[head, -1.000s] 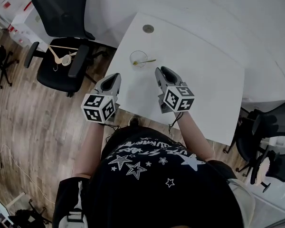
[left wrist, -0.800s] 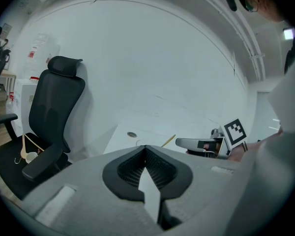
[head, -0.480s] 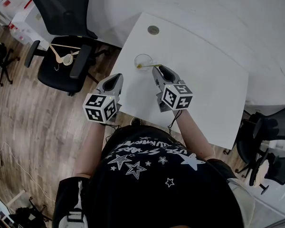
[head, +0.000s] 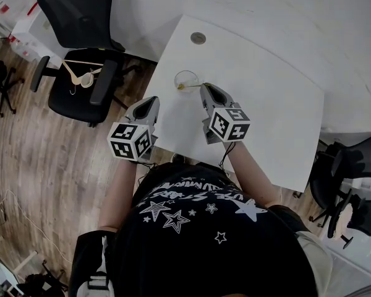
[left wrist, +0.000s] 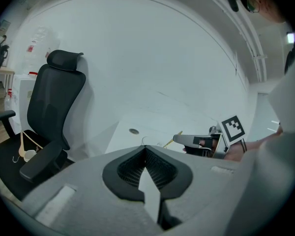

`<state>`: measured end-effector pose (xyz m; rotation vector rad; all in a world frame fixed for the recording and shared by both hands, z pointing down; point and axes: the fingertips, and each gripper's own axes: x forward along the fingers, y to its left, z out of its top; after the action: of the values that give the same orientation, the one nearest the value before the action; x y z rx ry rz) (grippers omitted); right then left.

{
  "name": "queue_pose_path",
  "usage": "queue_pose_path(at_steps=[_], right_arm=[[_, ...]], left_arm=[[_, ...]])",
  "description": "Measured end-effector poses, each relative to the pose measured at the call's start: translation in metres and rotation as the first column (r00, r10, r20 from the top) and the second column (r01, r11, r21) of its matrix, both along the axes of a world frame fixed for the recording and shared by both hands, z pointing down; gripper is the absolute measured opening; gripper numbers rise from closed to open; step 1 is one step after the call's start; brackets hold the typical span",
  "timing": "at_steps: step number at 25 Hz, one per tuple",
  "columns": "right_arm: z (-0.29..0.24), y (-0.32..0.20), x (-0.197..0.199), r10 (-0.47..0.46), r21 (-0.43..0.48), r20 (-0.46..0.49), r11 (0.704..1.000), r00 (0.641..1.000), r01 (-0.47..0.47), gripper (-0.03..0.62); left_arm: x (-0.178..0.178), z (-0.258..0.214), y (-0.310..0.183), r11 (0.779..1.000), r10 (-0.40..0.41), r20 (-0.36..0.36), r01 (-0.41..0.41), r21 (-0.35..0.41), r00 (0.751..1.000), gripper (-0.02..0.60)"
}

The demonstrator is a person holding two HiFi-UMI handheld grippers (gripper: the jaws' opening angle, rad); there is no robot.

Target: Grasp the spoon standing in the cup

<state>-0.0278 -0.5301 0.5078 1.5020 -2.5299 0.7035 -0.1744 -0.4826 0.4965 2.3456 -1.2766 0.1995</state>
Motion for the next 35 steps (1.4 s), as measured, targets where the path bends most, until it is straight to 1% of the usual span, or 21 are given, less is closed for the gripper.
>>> queue_pose_path(at_steps=[5, 7, 14, 19, 23, 29, 35], right_arm=[[0.001, -0.004, 0.002, -0.003, -0.004, -0.004, 1.0, 1.0, 0.003, 0.03], [-0.001, -0.004, 0.002, -0.007, -0.009, -0.002, 1.0, 1.0, 0.007, 0.018], [-0.005, -0.001, 0.0, -0.036, -0.005, -0.007, 0.999, 0.999, 0.036, 0.015], [-0.009, 0.001, -0.001, -0.046, -0.006, 0.008, 0.999, 0.999, 0.046, 0.014], [-0.017, 0.004, 0.002, -0.038, 0.011, 0.016, 0.999, 0.999, 0.038, 0.014], [-0.043, 0.01, 0.013, -0.02, 0.053, 0.045, 0.998, 0.999, 0.017, 0.015], [-0.065, 0.02, 0.025, -0.019, 0.08, 0.089, 0.997, 0.996, 0.012, 0.015]], left_arm=[[0.002, 0.001, -0.005, 1.0, -0.001, -0.009, 0.001, 0.0, 1.0, 0.005], [0.002, -0.001, -0.005, 1.0, -0.006, -0.013, 0.006, 0.004, 1.0, 0.005], [-0.002, -0.001, -0.001, 0.999, -0.04, -0.031, 0.04, 0.003, 0.999, 0.005], [-0.004, -0.006, 0.004, 0.999, -0.05, -0.023, 0.05, 0.013, 0.998, 0.005], [-0.003, -0.01, 0.009, 0.998, -0.056, -0.016, 0.056, 0.021, 0.998, 0.005], [0.002, -0.019, 0.022, 0.998, -0.055, -0.004, 0.056, 0.035, 0.998, 0.005], [0.012, -0.027, 0.035, 0.997, -0.058, -0.003, 0.058, 0.041, 0.998, 0.005]])
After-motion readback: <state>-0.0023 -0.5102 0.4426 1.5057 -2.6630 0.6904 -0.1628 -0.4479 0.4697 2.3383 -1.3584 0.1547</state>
